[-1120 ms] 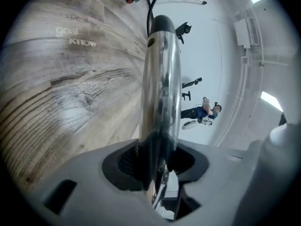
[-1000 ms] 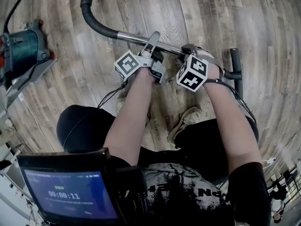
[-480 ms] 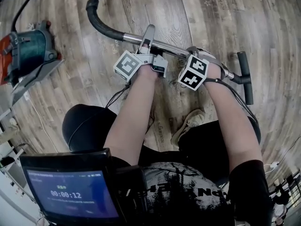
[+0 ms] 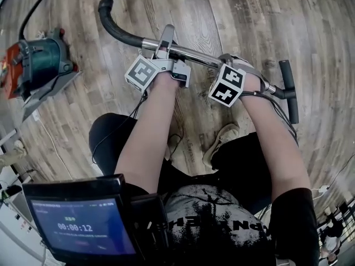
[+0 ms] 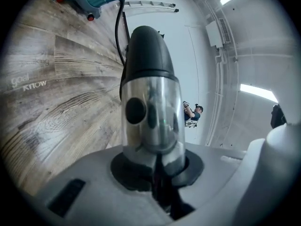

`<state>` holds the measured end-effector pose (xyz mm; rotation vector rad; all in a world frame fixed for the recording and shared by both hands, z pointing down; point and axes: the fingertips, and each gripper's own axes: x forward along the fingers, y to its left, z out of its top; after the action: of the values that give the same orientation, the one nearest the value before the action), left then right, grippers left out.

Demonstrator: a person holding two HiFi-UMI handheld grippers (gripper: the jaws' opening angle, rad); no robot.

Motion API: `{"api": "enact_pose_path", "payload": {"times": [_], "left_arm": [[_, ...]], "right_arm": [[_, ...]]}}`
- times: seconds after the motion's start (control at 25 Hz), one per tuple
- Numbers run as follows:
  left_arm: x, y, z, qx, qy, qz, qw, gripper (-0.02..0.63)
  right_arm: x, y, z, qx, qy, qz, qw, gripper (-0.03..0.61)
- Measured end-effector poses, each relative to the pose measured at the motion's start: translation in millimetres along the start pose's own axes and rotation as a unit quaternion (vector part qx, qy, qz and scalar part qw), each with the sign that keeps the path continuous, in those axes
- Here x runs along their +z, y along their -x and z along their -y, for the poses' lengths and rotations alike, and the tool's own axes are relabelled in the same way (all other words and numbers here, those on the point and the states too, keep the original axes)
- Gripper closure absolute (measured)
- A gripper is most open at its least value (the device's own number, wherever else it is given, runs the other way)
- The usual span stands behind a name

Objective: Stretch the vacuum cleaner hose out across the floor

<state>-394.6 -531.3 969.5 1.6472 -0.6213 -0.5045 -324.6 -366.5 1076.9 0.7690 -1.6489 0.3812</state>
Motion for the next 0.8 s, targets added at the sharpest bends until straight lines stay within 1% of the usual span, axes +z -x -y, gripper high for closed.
{"api": "enact_pose_path", "payload": {"times": [0.12, 0.16, 0.28, 0.36, 0.4, 0.48, 0.6, 0.68, 0.8], "left_arm": [[9, 4, 61, 0.003, -0.005, -0.005, 1.0000, 0.561], [12, 5, 86, 0.001, 0.001, -0.003, 1.0000, 0.561], [11, 13, 167, -0.025, 0.047, 0.011, 0.9985, 0.566], [11, 34, 203, -0.033, 0.067, 0.028, 0.9968, 0.568], [12, 47, 214, -0.031, 0.070, 0.036, 0.9964, 0.566], [19, 65, 227, -0.017, 0.064, 0.044, 0.9968, 0.566], [26, 69, 251, 0.003, 0.048, 0.039, 0.9981, 0.565], [22, 71, 288, 0.009, 0.040, 0.032, 0.9986, 0.568], [9, 82, 363, 0.009, 0.034, 0.027, 0.9990, 0.573]], "right_arm": [[14, 62, 8, -0.005, 0.004, -0.002, 1.000, 0.518], [19, 85, 11, -0.004, 0.004, -0.001, 1.000, 0.518], [25, 164, 17, -0.003, 0.013, -0.011, 1.000, 0.520], [24, 214, 14, -0.004, 0.037, -0.031, 0.999, 0.520], [26, 233, 10, -0.002, 0.048, -0.039, 0.998, 0.520], [33, 256, 0, 0.010, 0.057, -0.046, 0.997, 0.520], [44, 278, -11, 0.040, 0.037, -0.032, 0.998, 0.520], [47, 307, -22, 0.061, 0.015, -0.016, 0.998, 0.520], [47, 376, -37, 0.077, -0.013, 0.004, 0.997, 0.520]]}}
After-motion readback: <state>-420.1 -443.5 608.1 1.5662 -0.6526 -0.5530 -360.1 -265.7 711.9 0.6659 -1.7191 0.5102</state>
